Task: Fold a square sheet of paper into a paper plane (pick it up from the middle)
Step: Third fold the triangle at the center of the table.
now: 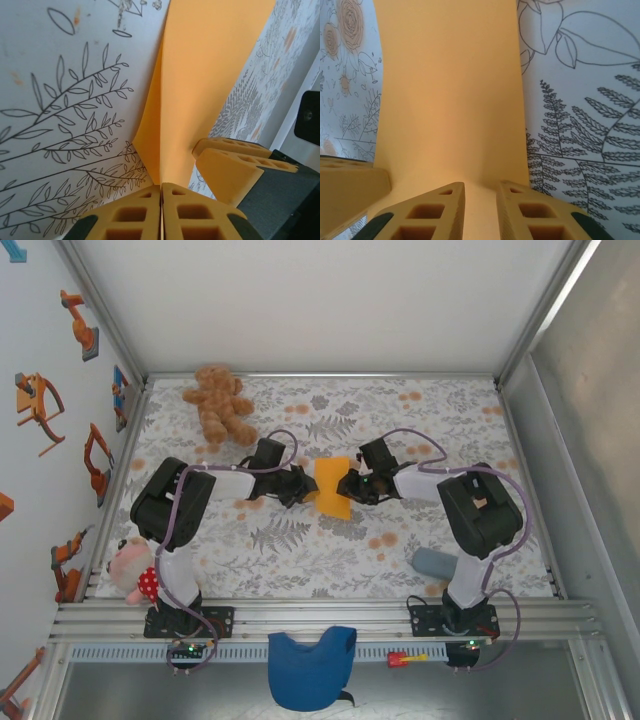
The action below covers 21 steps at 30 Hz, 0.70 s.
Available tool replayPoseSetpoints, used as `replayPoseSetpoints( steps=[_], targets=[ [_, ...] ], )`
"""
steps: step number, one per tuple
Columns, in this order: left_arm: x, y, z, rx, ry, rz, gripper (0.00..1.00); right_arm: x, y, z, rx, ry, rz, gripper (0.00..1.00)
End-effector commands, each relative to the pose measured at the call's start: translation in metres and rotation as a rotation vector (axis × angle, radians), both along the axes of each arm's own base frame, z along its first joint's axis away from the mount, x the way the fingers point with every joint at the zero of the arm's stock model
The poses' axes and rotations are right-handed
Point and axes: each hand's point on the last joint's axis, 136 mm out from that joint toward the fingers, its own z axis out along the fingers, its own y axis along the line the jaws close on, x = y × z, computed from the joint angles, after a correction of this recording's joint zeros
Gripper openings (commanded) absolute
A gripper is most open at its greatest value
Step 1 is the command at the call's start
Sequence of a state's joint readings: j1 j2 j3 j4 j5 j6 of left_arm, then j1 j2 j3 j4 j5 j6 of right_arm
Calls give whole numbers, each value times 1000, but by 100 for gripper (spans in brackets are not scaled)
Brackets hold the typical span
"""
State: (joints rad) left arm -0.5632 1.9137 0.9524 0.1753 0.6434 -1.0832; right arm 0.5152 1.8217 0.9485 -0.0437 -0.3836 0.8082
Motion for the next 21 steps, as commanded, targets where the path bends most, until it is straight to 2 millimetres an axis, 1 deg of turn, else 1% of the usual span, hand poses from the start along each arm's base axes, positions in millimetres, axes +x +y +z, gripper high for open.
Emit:
replayPoseSetpoints(
  steps=[1, 4, 5, 7, 9, 10, 12, 16, 18, 21],
  targets=[
    [4, -1, 5, -12, -7, -14, 3, 0, -8, 13, -21, -61, 18, 28],
    [4, -1, 10, -17, -14, -5, 0, 9, -6, 42, -10, -171, 47, 35],
    [4, 0, 11, -18, -15, -1, 0, 12, -7, 51, -10, -210, 57, 39],
    [4, 1, 15, -23, -18, 11, 0, 13, -7, 66, -9, -284, 81, 47],
    [4, 1, 18, -28, -19, 22, 0, 14, -10, 77, -25, -351, 100, 53],
    [5, 2, 19, -32, -17, 28, 0, 12, -12, 80, -37, -381, 115, 56],
    [5, 2, 22, -40, -18, 37, 0, 9, -12, 86, -53, -440, 151, 59],
    [4, 0, 25, -54, -12, 49, 0, -4, -10, 99, -109, -607, 226, 63],
    [3, 0, 25, -52, -4, 54, 0, -9, -9, 102, -141, -678, 255, 64],
    [4, -1, 25, -58, 8, 62, 0, -21, -1, 98, -208, -751, 348, 64]
  ],
)
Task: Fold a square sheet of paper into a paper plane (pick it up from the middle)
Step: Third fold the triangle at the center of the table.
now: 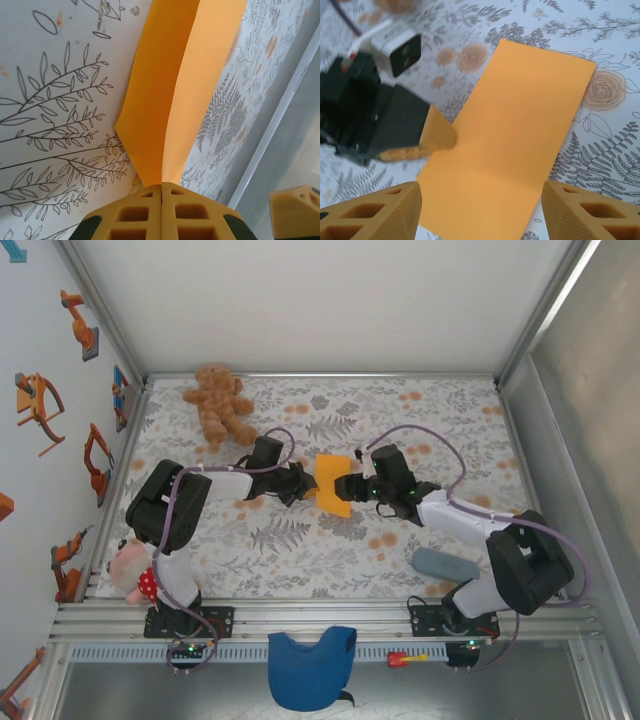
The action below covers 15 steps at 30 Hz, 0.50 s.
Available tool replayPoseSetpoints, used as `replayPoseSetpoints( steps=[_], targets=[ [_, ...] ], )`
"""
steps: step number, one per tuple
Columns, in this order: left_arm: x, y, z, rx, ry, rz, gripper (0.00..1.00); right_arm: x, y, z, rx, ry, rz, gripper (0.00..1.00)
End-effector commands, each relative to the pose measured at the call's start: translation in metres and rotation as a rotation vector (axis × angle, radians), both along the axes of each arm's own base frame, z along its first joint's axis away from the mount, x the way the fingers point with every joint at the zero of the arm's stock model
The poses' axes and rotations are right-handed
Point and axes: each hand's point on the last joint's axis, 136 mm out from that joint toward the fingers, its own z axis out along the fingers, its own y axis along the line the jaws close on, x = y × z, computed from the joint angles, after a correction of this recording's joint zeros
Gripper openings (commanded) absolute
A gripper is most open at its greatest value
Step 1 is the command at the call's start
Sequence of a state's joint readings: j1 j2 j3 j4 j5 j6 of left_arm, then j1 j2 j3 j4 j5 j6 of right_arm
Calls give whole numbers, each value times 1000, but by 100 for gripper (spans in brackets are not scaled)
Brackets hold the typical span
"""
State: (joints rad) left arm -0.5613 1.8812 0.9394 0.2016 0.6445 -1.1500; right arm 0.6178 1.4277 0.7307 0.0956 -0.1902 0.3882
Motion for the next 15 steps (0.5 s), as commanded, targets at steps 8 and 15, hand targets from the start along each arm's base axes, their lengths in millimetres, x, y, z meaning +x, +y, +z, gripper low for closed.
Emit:
replayPoseSetpoints(
  steps=[8, 15],
  targets=[
    [0, -2, 13, -25, 7, 23, 0, -35, 37, -11, -214, -294, 330, 61],
    [-1, -3, 14, -24, 10, 21, 0, -37, 48, -35, -343, -344, 424, 58]
  ],
)
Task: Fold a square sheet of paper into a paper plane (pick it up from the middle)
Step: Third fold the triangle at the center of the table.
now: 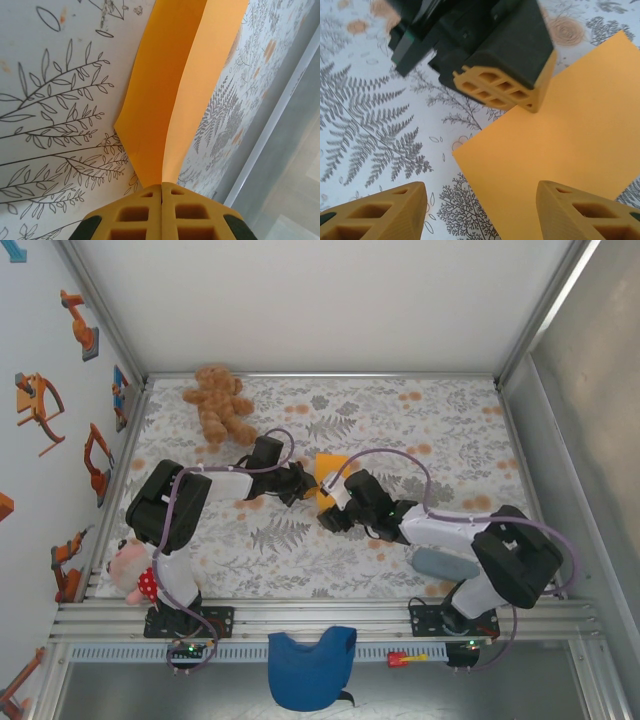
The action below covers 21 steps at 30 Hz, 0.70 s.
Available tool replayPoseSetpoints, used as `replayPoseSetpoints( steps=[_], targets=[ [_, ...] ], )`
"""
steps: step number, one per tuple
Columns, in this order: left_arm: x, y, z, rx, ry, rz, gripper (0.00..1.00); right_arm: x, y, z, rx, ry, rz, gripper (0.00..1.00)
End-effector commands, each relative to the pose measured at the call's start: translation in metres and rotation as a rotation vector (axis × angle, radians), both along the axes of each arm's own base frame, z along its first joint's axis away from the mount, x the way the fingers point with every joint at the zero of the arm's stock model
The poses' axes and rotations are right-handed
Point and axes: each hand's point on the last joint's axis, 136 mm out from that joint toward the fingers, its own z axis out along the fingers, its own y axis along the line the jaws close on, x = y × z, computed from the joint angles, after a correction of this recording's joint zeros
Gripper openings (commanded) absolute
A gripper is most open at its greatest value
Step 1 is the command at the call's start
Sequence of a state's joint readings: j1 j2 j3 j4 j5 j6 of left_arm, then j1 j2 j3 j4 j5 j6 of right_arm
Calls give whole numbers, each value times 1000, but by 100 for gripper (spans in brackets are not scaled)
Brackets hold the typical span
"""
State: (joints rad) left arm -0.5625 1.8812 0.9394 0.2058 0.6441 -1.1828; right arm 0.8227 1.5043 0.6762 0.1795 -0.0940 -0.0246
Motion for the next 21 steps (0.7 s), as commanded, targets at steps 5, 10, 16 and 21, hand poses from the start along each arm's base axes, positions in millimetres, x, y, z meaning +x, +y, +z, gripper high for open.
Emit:
replayPoseSetpoints(
  steps=[5, 10, 16, 21],
  targets=[
    [-2, -3, 14, -19, -12, 1, 0, 17, 4, -11, -119, -138, 41, 58],
    [-3, -3, 14, -13, -12, -5, 0, 31, 0, -3, -129, -199, -14, 50],
    [-4, -5, 15, -10, -15, -11, 0, 31, 1, 8, -93, -223, -16, 40],
    [-4, -6, 16, -9, -20, -15, 0, 27, 7, 7, -77, -195, 8, 36]
  ],
)
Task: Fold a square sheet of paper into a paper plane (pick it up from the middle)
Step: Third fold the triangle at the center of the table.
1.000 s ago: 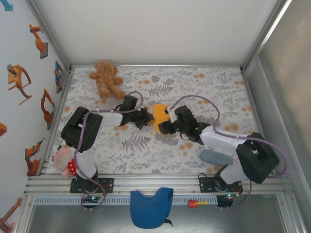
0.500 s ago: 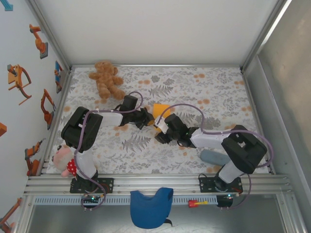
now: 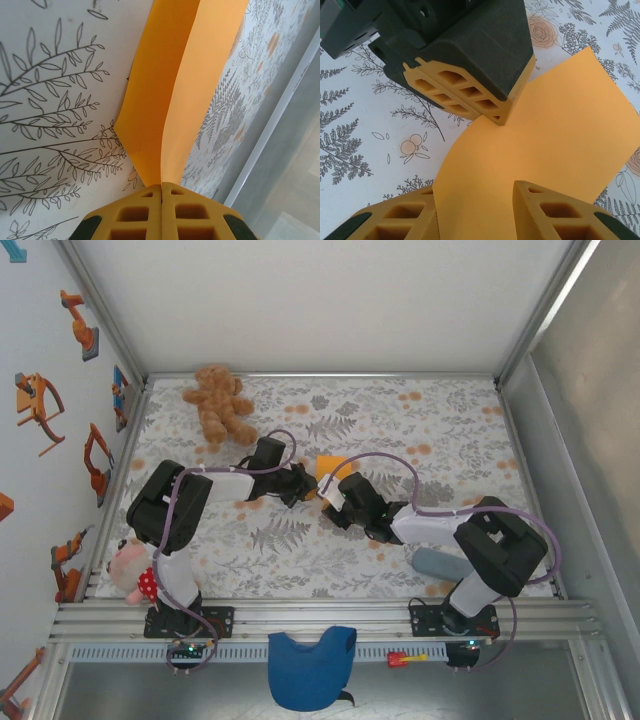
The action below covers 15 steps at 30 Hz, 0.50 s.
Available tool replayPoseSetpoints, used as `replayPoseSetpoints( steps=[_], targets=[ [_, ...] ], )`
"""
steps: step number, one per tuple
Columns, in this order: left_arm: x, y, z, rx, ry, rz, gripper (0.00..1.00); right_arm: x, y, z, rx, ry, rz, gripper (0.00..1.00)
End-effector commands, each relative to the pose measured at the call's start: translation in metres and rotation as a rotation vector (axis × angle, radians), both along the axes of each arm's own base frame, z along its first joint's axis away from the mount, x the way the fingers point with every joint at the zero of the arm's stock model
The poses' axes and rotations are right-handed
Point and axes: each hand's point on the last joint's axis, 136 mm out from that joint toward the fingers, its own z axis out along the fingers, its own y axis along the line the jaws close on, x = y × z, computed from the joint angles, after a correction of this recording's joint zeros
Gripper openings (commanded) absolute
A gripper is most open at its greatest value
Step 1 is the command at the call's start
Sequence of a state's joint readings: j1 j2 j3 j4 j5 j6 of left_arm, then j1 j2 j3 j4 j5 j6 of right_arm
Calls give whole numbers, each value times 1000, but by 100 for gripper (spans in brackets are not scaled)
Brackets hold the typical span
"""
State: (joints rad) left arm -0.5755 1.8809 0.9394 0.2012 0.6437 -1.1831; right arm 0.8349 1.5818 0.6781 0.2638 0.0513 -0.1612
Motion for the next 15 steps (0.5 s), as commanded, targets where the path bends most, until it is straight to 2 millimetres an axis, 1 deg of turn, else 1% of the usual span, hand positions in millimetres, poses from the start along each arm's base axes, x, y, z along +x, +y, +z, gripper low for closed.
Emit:
replayPoseSetpoints(
  steps=[1, 3, 6, 8, 10, 12, 13, 15],
  targets=[
    [0, -2, 15, -8, -20, -1, 0, 4, 13, 21, 50, -36, 22, 34],
    [0, -2, 16, -11, -21, -1, 0, 2, 15, 19, 51, -22, 31, 30],
    [0, -1, 17, -10, -23, 1, 2, 0, 16, 16, 48, -2, 42, 16],
    [0, 2, 18, 0, -26, 10, 6, -3, 17, 15, 51, 14, 52, 7],
    [2, 8, 20, 17, -37, 22, 12, -7, 18, 14, 59, 35, 61, 1],
    [4, 19, 23, 47, -53, 38, 21, -10, 20, 14, 77, 57, 68, 0],
    [6, 26, 25, 68, -62, 49, 24, -13, 22, 15, 92, 72, 78, 0],
    [6, 39, 28, 108, -78, 66, 26, -19, 24, 14, 115, 104, 90, 0]
  ],
)
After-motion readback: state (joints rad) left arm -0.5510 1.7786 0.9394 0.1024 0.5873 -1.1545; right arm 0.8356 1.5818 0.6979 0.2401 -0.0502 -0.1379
